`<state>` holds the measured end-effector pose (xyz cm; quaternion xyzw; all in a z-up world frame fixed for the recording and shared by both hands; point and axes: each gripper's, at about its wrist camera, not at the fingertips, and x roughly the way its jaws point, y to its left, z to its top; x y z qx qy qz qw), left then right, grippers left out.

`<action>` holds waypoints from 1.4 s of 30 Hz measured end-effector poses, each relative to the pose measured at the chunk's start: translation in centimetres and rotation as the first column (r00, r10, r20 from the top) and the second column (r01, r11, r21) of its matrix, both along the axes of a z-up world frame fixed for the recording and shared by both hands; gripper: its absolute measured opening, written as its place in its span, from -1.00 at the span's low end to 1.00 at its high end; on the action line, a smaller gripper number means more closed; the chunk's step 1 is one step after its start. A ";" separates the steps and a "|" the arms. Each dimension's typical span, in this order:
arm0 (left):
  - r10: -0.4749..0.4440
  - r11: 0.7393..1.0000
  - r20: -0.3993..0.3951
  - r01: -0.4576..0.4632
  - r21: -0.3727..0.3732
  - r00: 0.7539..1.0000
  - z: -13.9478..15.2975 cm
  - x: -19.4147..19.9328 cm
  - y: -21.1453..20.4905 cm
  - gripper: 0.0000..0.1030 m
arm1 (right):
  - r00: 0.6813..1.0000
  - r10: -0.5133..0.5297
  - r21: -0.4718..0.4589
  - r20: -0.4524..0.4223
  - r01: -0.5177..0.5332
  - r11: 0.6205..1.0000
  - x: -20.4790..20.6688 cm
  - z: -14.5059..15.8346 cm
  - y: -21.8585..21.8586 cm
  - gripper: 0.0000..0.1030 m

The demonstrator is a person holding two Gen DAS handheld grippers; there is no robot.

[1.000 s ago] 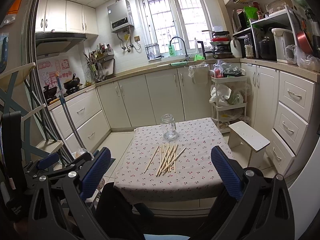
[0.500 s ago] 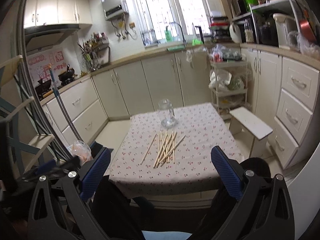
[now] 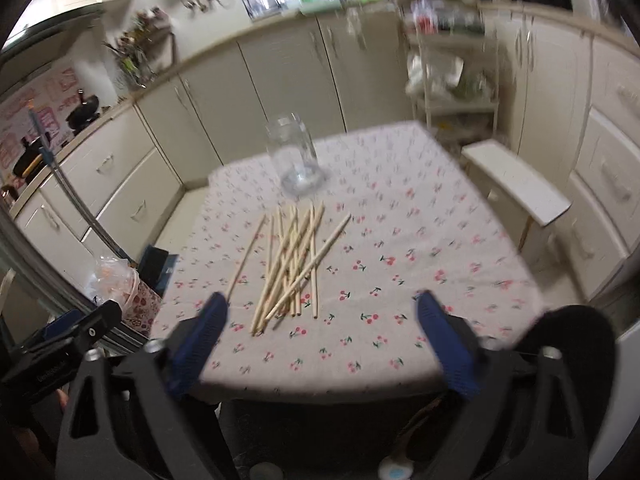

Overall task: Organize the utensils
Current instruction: 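Grasp one wooden chopstick with the right gripper while the left gripper grasps another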

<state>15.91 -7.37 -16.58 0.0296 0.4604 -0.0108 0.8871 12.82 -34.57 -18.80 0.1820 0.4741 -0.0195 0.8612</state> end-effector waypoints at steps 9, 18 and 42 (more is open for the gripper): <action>-0.049 0.997 -0.068 0.053 0.060 0.996 -6.3 10.2 -3.1 0.85 | 0.993 -0.021 0.059 -0.120 0.029 0.998 8.2 -7.1 -0.5 -0.07; -0.110 0.990 -0.120 0.119 0.072 0.987 -10.3 16.5 -5.5 0.58 | 0.987 0.003 0.059 -0.161 0.006 0.998 13.0 -10.7 0.5 -0.30; -0.208 0.976 -0.187 0.217 0.029 0.960 -11.8 21.7 -7.5 -0.75 | 0.935 0.315 -0.085 -0.161 -0.331 0.940 16.5 -12.1 1.2 -0.87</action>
